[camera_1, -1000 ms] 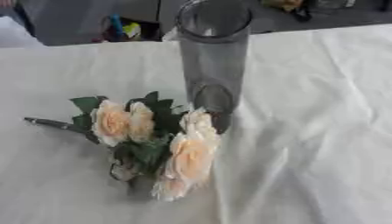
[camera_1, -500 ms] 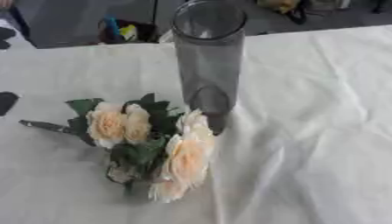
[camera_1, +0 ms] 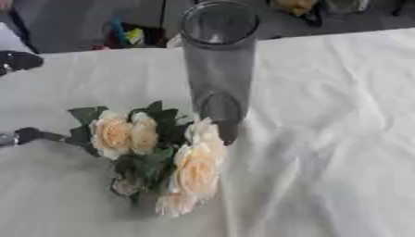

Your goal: Arrange flowers into the vase.

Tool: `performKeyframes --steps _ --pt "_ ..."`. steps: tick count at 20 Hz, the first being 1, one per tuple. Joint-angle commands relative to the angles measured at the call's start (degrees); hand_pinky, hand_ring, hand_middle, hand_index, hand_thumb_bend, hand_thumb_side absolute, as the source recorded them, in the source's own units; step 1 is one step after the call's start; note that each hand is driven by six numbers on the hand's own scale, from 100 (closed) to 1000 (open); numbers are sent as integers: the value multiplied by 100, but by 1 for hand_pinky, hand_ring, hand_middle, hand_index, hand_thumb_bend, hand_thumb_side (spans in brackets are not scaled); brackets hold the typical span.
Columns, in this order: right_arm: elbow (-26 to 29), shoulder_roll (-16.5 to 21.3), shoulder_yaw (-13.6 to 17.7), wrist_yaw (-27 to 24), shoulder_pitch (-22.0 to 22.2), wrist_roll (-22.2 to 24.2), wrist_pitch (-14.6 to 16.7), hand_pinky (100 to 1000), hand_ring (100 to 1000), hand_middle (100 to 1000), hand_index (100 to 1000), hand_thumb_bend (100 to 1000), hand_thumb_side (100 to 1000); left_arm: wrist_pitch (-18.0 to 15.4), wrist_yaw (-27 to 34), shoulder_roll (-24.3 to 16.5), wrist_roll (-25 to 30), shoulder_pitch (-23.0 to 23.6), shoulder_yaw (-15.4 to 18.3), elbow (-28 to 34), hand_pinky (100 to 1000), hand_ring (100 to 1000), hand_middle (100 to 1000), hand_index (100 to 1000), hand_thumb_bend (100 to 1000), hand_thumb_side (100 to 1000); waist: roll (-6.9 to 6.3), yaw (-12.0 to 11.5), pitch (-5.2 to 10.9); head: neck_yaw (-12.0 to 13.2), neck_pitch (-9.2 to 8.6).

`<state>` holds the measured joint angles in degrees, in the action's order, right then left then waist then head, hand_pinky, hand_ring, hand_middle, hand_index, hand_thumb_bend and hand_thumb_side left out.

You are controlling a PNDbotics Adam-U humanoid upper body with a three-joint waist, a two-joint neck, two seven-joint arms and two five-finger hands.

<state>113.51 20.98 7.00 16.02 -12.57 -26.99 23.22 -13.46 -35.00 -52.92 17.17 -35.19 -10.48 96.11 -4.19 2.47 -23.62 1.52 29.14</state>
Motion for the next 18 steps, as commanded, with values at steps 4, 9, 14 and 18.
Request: performKeyframes --steps 4,9,14,18 --pt "108 119 6 -30 -21 30 4 511 644 578 813 100 929 -152 -554 126 550 -264 -137 -337 801 863 917 1000 619 674 -67 28 226 43 -88" --pt "108 104 -7 -40 -25 50 -4 511 644 577 812 100 928 -246 -972 466 931 -484 -159 -534 764 827 876 1000 619 669 -66 41 228 56 -116" --pt "108 83 -13 -46 -28 65 -6 511 644 576 812 100 926 -367 -1137 708 1064 -649 -272 -897 745 812 865 1000 619 661 -65 70 207 77 -137" --pt "108 65 -26 -53 -39 86 -13 511 644 575 812 100 925 -444 -1178 863 979 -731 -340 -1085 699 778 858 1000 586 668 -62 80 189 91 -143"
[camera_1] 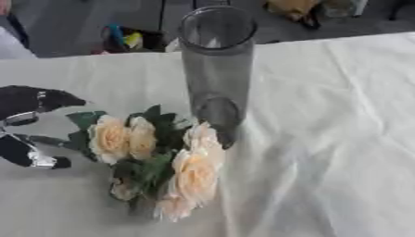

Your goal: Arrange flowers into the vase.

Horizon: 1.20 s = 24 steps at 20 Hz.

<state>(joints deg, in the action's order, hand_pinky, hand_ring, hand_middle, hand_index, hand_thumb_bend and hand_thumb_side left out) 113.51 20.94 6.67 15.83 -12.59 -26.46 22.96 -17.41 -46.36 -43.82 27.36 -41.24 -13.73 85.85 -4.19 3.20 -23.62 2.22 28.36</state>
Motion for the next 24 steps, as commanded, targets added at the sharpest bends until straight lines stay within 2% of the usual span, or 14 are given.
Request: performKeyframes --steps 1,18,24 --pt "108 63 6 -37 -39 37 12 511 644 575 812 100 924 -56 -48 -13 -65 -142 -23 -102 700 782 856 1000 580 667 -62 10 185 25 -64" --pt "108 5 -3 -37 -62 64 4 511 644 572 812 100 919 -157 -400 355 -458 -234 -70 -678 654 721 779 928 522 621 -72 74 115 48 -115" --pt "108 -7 -4 -40 -69 67 2 511 644 571 812 100 918 -180 -478 425 -546 -246 -87 -783 654 723 778 927 523 617 -76 83 105 48 -128"
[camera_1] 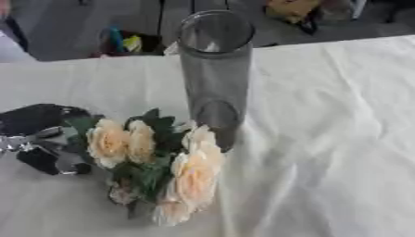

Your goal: Arrange flowers into the vase.

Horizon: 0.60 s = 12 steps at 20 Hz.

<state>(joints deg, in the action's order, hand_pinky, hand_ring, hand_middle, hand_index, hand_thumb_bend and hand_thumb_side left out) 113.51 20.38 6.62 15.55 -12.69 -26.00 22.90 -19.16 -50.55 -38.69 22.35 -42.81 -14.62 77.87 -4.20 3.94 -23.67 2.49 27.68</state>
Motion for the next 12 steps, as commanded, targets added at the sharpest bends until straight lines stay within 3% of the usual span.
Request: performKeyframes --steps 1,12 --pt "108 48 1 -13 -60 22 9 511 644 571 812 100 918 -5 -84 -77 -56 -90 4 1 652 722 777 926 520 615 -76 12 107 21 -65" --pt "108 35 -7 -13 -64 42 16 511 644 570 811 100 919 64 -383 49 -275 -157 27 -256 619 681 747 906 499 614 -61 -3 79 25 -90"
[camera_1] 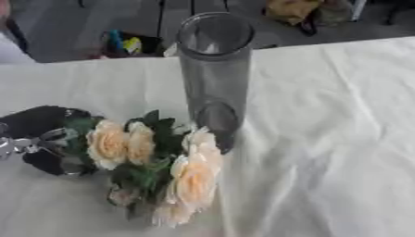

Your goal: Arrange flowers into the vase.

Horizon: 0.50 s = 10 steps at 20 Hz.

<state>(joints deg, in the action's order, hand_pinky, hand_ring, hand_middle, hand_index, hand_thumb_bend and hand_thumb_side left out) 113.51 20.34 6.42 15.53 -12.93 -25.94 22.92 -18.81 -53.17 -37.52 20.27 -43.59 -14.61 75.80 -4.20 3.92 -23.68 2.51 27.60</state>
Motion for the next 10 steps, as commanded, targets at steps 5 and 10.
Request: performKeyframes --steps 5,10 --pt "108 36 5 -10 -48 50 16 511 645 569 811 100 920 73 -193 -17 -132 -89 21 -158 592 645 715 877 493 618 -48 -30 67 21 -85" --pt "108 29 5 -10 -44 52 15 511 645 569 811 100 919 55 -85 12 -129 -81 17 -210 535 542 623 803 466 608 -37 -38 59 25 -78"
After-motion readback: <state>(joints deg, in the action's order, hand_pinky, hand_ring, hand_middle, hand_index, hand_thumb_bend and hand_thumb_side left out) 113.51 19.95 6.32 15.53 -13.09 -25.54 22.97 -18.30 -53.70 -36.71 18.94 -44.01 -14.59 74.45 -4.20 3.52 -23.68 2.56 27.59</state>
